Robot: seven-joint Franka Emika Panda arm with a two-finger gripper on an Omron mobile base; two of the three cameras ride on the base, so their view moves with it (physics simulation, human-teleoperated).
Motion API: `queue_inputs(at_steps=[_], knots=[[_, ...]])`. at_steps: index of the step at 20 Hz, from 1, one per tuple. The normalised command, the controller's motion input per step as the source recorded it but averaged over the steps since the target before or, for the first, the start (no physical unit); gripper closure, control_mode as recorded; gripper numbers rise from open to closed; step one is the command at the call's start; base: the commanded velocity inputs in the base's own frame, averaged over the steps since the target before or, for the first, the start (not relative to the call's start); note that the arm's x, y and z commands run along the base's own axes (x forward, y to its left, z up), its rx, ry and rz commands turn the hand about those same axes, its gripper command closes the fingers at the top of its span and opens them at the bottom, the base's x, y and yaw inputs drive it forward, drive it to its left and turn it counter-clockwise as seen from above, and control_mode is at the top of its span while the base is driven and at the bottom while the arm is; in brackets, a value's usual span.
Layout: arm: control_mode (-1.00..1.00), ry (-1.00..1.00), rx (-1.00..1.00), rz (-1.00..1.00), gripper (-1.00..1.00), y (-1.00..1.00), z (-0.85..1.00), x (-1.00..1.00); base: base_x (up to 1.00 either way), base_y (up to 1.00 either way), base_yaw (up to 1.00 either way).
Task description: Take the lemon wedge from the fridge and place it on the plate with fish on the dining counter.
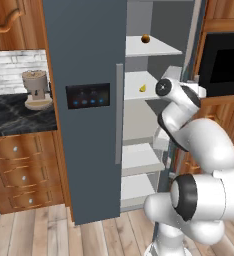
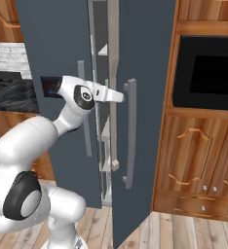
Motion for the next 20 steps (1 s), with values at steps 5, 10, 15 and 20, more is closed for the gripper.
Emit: queue_inputs(at_steps=[5, 10, 15, 20], knots=[[-1.0, 0.01, 0.0, -0.28, -1.0, -0.88, -0.09, -0.41, 0.0, 0.0, 0.0], [-1.0, 0.07, 0.0, -0.38, -1.0, -0.96, -0.18, -0.58, 0.0, 0.0, 0.0], [-1.0, 0.08, 0.0, -0.41, -1.0, -1.0, -0.29, -0.66, 0.0, 0.0, 0.0], [-1.0, -0.05, 0.0, -0.2, -1.0, -0.43, 0.26, -0.85, 0.0, 0.0, 0.0]])
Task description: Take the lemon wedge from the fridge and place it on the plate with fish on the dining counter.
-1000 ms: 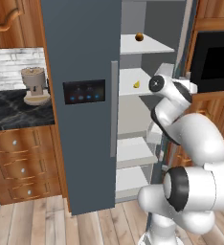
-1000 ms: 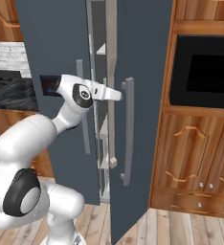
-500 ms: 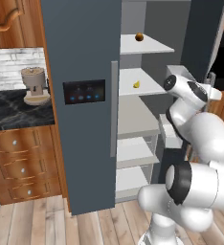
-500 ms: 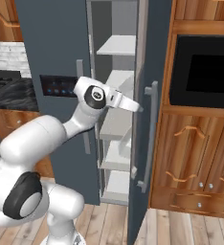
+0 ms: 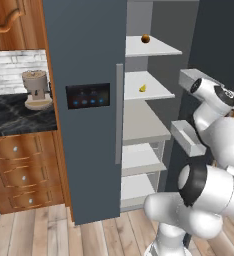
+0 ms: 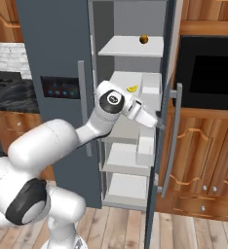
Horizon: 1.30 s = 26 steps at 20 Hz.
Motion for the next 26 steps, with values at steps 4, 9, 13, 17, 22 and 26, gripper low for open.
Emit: queue_inputs(at_steps=[4, 9, 13, 17, 22, 26], knots=[[-1.0, -0.1, 0.0, 0.06, -1.0, 0.82, 1.0, -0.96, 0.0, 0.0, 0.0], [-1.0, 0.18, 0.03, 0.28, -1.0, 1.0, 0.95, -0.56, 0.0, 0.0, 0.0], [-1.0, 0.23, 0.28, 0.4, -1.0, 0.87, 0.02, -0.62, 0.0, 0.0, 0.0], [-1.0, 0.16, 0.45, 0.42, -1.0, 0.78, -0.67, -0.63, 0.0, 0.0, 0.0], [-1.0, -0.11, 0.54, 0.22, -1.0, 0.73, -0.24, -0.12, 0.0, 0.0, 0.0], [-1.0, -0.27, 0.41, 0.06, -1.0, 0.47, 0.0, 0.0, 0.0, 0.0, 0.0]])
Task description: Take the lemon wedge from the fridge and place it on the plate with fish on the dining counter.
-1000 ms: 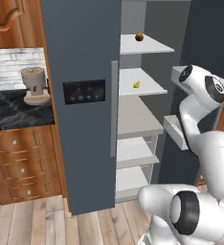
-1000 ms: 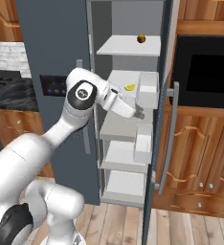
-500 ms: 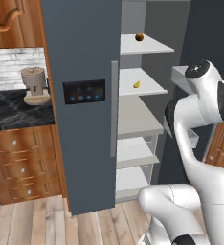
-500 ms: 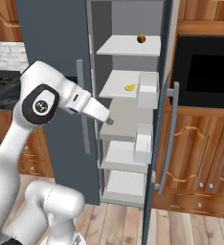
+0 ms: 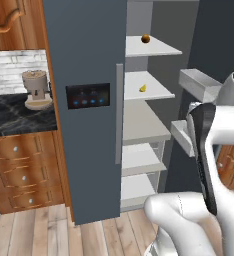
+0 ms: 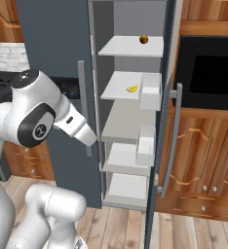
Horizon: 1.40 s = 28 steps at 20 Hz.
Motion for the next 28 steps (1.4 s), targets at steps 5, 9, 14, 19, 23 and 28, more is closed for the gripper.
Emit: queue_inputs(at_steps=[5, 9, 14, 19, 23, 28], knots=[[-1.0, 0.0, 0.14, 0.05, -1.0, 0.08, -0.02, 0.01, 0.0, 0.0, 0.0], [-1.0, -0.03, 0.01, 0.02, -1.0, 0.1, 0.11, 0.51, 0.0, 0.0, 0.0], [-1.0, -0.02, 0.0, 0.0, -1.0, 0.04, 0.02, 0.07, 0.0, 0.0, 0.0], [-1.0, 0.0, 0.0, 0.0, -1.0, 0.0, 0.0, 0.36, 0.0, 0.0, 0.0], [-1.0, 0.0, 0.0, 0.0, -1.0, 0.0, 0.0, 0.65, 0.0, 0.0, 0.0], [-1.0, -0.02, 0.0, 0.0, -1.0, 0.0, -0.04, 0.19, 0.0, 0.0, 0.0]])
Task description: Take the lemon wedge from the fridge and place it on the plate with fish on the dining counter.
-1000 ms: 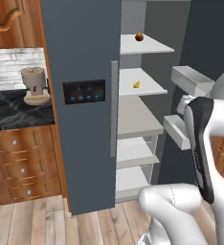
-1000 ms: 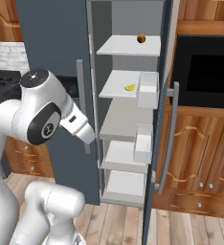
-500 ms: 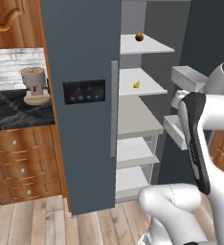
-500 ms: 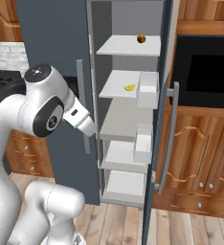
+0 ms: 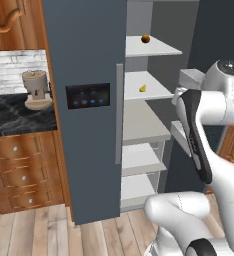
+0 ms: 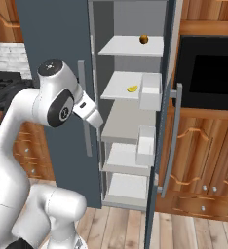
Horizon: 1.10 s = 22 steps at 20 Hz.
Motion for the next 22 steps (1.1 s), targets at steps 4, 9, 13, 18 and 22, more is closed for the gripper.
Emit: queue_inputs(at_steps=[4, 9, 13, 18, 22], knots=[[-1.0, -0.1, 0.0, 0.0, -1.0, 0.0, -0.05, -0.45, 0.0, 0.0, 0.0], [-1.0, 0.0, 0.0, 0.0, -1.0, 0.0, 0.0, 0.0, 0.0, 0.0, 0.0], [-1.0, 0.0, 0.0, 0.0, -1.0, 0.0, 0.0, 0.0, 0.0, 0.0, 0.0], [-1.0, 0.0, 0.0, 0.0, -1.0, -0.02, 0.0, 0.02, 0.0, 0.0, 0.0], [1.0, -0.01, 0.0, 0.01, -1.0, -0.08, -0.04, 0.14, 0.21, -0.04, 0.0]])
